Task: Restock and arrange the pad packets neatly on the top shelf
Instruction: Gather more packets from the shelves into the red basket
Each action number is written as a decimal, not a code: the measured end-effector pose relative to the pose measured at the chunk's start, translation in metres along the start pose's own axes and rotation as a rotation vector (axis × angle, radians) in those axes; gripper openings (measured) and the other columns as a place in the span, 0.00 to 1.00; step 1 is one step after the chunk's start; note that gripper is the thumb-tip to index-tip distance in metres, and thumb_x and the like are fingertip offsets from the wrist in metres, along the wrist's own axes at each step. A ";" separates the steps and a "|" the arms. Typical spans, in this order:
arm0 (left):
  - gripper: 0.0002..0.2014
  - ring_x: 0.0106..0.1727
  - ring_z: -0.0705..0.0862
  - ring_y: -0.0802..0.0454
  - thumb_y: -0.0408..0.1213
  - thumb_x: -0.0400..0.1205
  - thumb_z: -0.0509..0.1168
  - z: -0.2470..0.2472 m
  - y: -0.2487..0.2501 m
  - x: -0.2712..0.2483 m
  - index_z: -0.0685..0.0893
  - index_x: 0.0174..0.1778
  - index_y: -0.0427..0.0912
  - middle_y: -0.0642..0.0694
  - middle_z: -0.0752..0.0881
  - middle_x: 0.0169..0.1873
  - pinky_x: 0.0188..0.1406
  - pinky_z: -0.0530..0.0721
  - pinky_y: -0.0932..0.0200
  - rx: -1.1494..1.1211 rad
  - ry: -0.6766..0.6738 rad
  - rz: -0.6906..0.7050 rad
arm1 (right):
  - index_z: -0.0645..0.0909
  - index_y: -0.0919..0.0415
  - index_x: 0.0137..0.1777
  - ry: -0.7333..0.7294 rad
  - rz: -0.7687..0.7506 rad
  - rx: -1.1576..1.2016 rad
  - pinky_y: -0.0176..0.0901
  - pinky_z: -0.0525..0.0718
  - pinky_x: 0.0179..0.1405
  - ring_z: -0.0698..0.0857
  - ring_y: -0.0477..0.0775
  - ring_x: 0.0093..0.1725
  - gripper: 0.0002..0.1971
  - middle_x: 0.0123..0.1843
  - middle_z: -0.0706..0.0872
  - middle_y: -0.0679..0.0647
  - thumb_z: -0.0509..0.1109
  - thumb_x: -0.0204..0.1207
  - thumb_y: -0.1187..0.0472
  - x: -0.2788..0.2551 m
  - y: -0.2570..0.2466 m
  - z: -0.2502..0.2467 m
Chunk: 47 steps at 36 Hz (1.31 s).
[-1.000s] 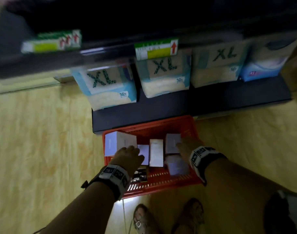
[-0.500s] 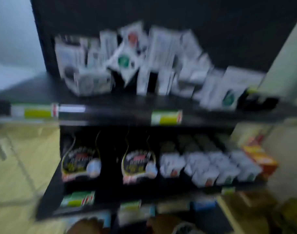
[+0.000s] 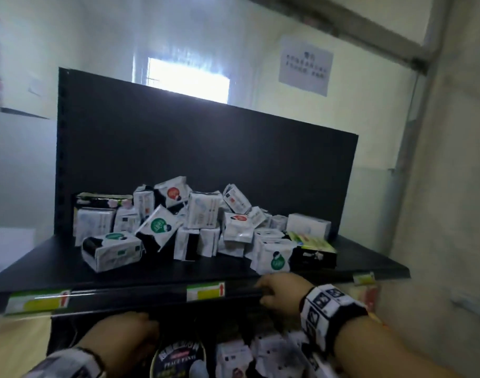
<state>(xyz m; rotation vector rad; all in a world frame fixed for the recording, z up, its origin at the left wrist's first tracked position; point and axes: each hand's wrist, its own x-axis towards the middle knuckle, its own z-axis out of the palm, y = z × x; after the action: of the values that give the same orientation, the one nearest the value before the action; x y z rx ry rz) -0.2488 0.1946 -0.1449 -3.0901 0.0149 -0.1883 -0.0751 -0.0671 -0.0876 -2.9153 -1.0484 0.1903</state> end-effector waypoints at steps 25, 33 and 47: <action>0.14 0.63 0.76 0.51 0.50 0.82 0.59 -0.074 0.214 0.268 0.80 0.62 0.55 0.52 0.78 0.59 0.58 0.79 0.52 0.084 0.154 0.034 | 0.84 0.57 0.65 0.183 0.143 0.063 0.39 0.78 0.61 0.82 0.55 0.64 0.17 0.66 0.84 0.56 0.68 0.79 0.53 0.096 0.326 -0.079; 0.25 0.67 0.73 0.41 0.60 0.76 0.64 -0.060 0.275 0.369 0.76 0.67 0.54 0.44 0.75 0.63 0.66 0.75 0.47 0.008 0.054 -0.080 | 0.77 0.61 0.71 0.251 0.198 0.153 0.43 0.78 0.65 0.80 0.58 0.68 0.24 0.71 0.80 0.59 0.68 0.78 0.52 0.148 0.379 -0.094; 0.66 0.83 0.45 0.36 0.88 0.50 0.51 -0.031 0.300 0.438 0.45 0.82 0.57 0.45 0.43 0.84 0.78 0.47 0.29 -0.060 -0.365 -0.477 | 0.40 0.49 0.85 0.143 0.293 0.230 0.66 0.64 0.78 0.53 0.75 0.82 0.57 0.85 0.41 0.69 0.73 0.67 0.33 0.222 0.382 -0.090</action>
<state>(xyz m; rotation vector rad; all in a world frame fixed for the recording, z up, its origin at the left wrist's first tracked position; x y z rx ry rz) 0.1798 -0.1117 -0.0747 -3.0741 -0.7394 0.3692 0.3477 -0.2193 -0.0503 -2.8064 -0.5373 0.0998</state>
